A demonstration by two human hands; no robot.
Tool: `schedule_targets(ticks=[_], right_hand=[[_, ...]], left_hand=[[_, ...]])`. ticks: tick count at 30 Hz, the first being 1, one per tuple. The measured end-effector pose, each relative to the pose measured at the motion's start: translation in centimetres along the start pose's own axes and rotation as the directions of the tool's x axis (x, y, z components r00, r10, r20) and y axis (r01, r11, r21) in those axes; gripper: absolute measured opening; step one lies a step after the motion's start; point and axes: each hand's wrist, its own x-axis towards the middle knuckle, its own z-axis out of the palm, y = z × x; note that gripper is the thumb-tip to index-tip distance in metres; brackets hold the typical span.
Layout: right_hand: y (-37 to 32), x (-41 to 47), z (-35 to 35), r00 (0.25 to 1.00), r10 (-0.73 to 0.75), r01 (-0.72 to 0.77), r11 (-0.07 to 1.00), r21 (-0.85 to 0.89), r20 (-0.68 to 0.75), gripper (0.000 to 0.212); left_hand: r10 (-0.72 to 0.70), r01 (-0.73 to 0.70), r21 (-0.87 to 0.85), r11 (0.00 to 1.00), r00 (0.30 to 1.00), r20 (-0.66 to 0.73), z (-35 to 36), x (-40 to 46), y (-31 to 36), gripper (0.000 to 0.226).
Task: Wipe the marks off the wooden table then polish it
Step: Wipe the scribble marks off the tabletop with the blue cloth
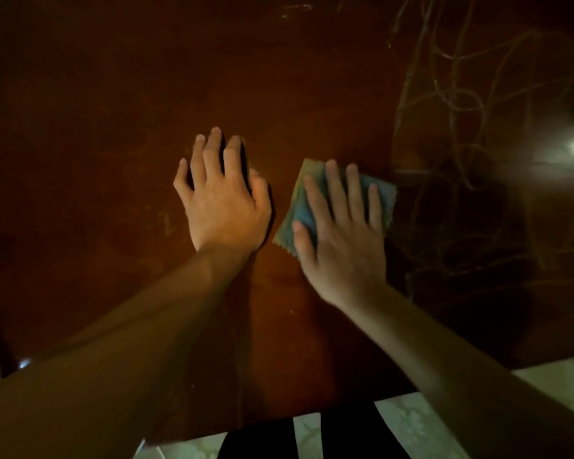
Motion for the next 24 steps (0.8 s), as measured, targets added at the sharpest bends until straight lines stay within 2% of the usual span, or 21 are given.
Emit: schedule_targets(ticks=[4, 7, 8, 12, 15, 16, 20, 22, 24], right_hand=[[-1.6, -7.5, 0.8, 0.993, -0.109, 0.109, 0.994, 0.011, 0.034, 0.065], [0.6, -7.9, 0.6, 0.981, -0.182, 0.180, 0.983, 0.026, 0.062, 0.065], [1.9, -7.4, 0.3, 0.987, -0.148, 0.147, 0.989, 0.029, 0.059, 0.065], [7.6, -6.0, -1.1, 0.990, 0.134, -0.134, 0.991, -0.012, 0.052, 0.068], [5.1, -7.3, -0.4, 0.955, 0.295, -0.295, 0.955, -0.008, -0.034, 0.067], [2.9, -8.4, 0.1, 0.959, 0.281, -0.280, 0.960, 0.011, -0.049, 0.066], [-3.7, -13.1, 1.6, 1.000, -0.005, 0.006, 0.994, 0.111, -0.006, 0.062], [-2.5, -13.4, 1.6, 0.998, -0.065, 0.065, 0.991, 0.117, -0.008, 0.061], [0.4, -13.3, 1.2, 0.999, -0.046, 0.045, 0.993, 0.108, 0.007, 0.062]], left_hand=[[0.019, -0.019, 0.032, 0.999, 1.000, 0.022, -0.3, 0.0, 0.2, 0.051], [0.067, -0.067, -0.026, 0.997, 0.997, 0.023, -0.8, -0.3, 0.1, 0.048], [0.100, -0.099, -0.057, 0.993, 0.995, 0.022, -1.1, -0.4, 0.0, 0.046], [0.281, -0.271, -0.165, 0.948, 0.959, 0.044, -1.7, -0.8, 0.4, 0.045], [0.406, -0.385, -0.221, 0.896, 0.912, 0.056, -1.3, -1.0, 2.6, 0.043], [0.424, -0.399, -0.231, 0.888, 0.903, 0.071, -1.0, -1.2, 3.8, 0.042], [0.404, -0.378, -0.177, 0.909, 0.903, 0.149, 0.6, -2.4, 7.7, 0.045], [0.410, -0.395, -0.122, 0.911, 0.902, 0.138, 1.2, -2.9, 7.9, 0.047], [0.428, -0.414, -0.120, 0.902, 0.895, 0.125, 1.5, -3.0, 7.7, 0.048]])
